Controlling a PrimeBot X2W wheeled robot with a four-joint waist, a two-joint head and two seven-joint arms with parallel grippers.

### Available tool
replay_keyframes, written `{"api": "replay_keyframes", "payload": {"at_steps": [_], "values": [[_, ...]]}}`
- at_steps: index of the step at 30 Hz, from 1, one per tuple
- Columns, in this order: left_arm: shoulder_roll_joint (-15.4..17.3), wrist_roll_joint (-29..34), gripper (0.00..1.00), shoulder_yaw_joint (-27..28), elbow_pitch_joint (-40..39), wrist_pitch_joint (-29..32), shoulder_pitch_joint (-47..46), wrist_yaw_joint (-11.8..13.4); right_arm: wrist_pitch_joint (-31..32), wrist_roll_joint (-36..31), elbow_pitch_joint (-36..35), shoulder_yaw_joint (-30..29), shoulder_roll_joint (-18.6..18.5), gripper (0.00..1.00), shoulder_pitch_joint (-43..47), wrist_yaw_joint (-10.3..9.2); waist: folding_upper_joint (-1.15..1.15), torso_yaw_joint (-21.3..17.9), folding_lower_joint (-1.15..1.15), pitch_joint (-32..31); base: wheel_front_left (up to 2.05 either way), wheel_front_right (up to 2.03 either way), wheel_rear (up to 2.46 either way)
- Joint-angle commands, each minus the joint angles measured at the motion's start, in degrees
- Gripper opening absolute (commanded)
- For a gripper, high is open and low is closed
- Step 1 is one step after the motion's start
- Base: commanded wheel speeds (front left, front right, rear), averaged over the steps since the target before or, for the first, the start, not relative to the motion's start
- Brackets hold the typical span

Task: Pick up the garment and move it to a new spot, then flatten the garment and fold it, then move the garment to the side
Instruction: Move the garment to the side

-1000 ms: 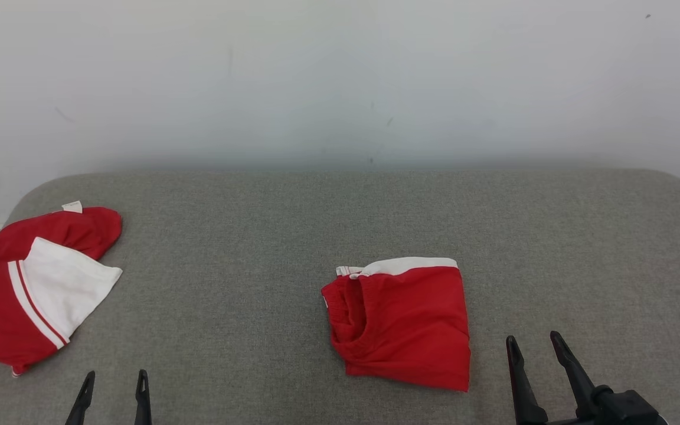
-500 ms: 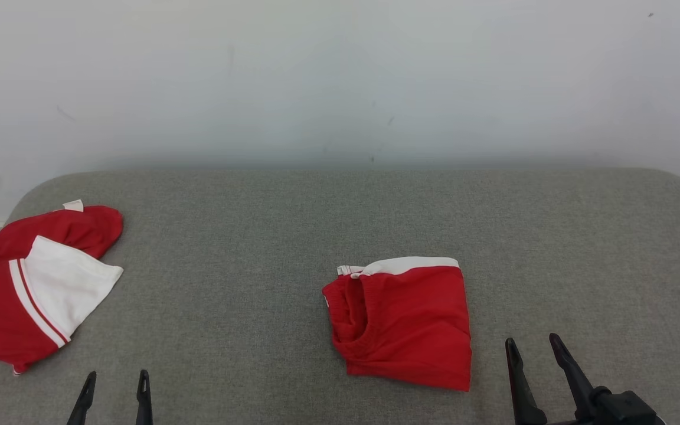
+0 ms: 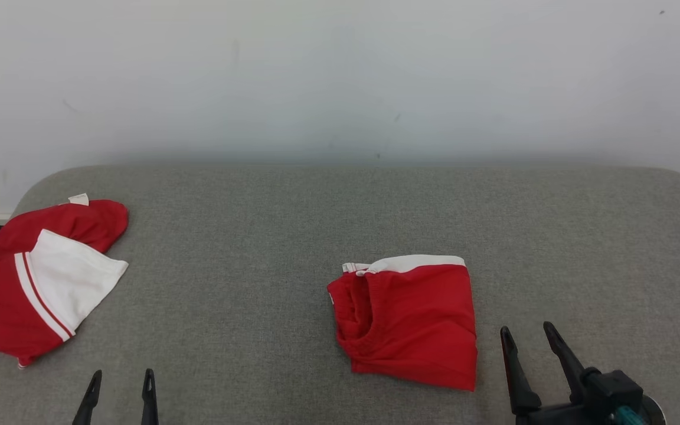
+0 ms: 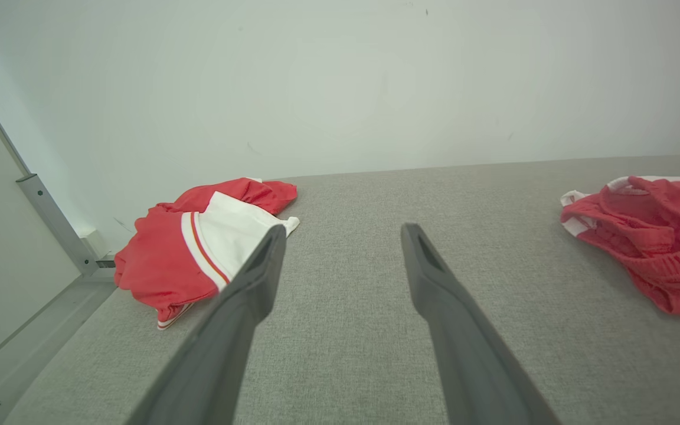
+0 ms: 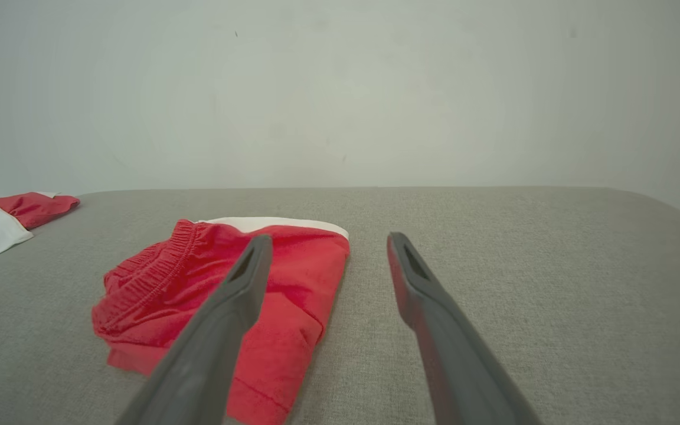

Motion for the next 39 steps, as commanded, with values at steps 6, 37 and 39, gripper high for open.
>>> {"api": "replay_keyframes", "payload": {"at_steps": [6, 37, 39], "values": [[-0.2, -0.2, 1.0, -0.8, 0.0, -0.2, -1.1, -0.3, 0.8, -0.9, 7.3, 0.3, -0.9, 1.0, -8.7, -0.14, 0.0, 2.0, 0.0, 1.3, 0.0, 0.0, 0.0], [-1.2, -0.8, 1.0, -1.8, 1.0, -0.2, -7.7, -1.5, 3.9, 2.9, 41.5, 3.6, -0.3, 0.0, -29.7, -0.14, 0.0, 4.6, 0.0, 9.9, 0.0, 0.0, 0.0], [-1.2, -0.8, 1.0, -1.8, 1.0, -0.2, -8.0, -1.6, 3.7, 3.0, 41.9, 4.1, -1.3, 0.0, -31.1, -0.16, 0.0, 4.5, 0.0, 10.3, 0.0, 0.0, 0.0]]}}
